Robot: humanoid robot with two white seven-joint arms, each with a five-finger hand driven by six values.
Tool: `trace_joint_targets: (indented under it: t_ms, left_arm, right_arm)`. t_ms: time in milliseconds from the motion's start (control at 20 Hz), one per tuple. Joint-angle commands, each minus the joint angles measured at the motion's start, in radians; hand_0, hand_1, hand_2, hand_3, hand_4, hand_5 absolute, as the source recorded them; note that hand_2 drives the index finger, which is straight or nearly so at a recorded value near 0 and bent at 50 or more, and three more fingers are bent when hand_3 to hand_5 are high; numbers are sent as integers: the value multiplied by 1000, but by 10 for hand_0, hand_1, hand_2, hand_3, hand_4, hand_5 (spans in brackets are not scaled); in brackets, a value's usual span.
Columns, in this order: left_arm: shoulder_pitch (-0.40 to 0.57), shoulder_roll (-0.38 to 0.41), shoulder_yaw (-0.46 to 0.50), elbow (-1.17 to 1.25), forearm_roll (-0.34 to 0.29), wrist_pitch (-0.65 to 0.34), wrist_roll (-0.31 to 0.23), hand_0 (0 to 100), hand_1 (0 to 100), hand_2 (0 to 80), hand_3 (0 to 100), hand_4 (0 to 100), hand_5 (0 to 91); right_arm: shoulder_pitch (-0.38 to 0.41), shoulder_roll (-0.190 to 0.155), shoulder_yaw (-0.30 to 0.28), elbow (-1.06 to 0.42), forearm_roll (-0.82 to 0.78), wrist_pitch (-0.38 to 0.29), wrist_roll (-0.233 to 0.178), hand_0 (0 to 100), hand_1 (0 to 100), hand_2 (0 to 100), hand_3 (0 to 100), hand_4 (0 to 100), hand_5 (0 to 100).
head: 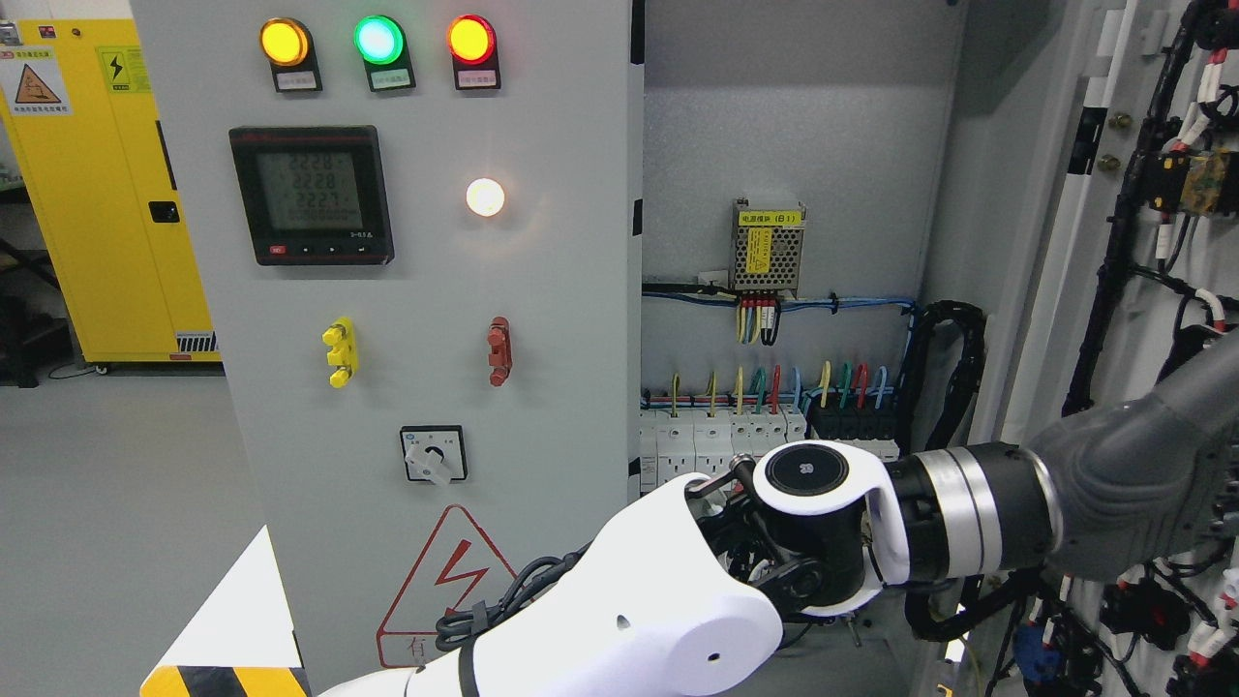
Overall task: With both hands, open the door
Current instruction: 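Keep pushing the door with the left hand until fully open, then withdraw the left hand down away from the cabinet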
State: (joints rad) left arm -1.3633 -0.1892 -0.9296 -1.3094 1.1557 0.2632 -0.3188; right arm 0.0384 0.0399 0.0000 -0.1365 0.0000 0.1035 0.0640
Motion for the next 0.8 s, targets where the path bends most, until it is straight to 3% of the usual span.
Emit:
trace_joint_targets:
  t_ms: [0, 400, 751]
  left_arm:
    - [13, 5, 83, -51, 2, 56, 0, 0, 0, 0, 0, 0, 0]
    - [96, 89, 190, -172, 2, 79, -2, 0, 0, 0, 0, 0, 0]
    - [349, 240, 198, -292, -27, 67, 3, 0, 0, 0, 0, 0, 0]
  right_arm:
    - [0, 0, 28, 0, 11, 1, 0, 217, 61, 0, 0, 0, 0]
    - [0, 0, 28, 0, 11, 1, 0, 216, 70, 0, 0, 0, 0]
    - [0, 0, 28, 0, 11, -1, 0, 216, 73, 0, 0, 0, 0]
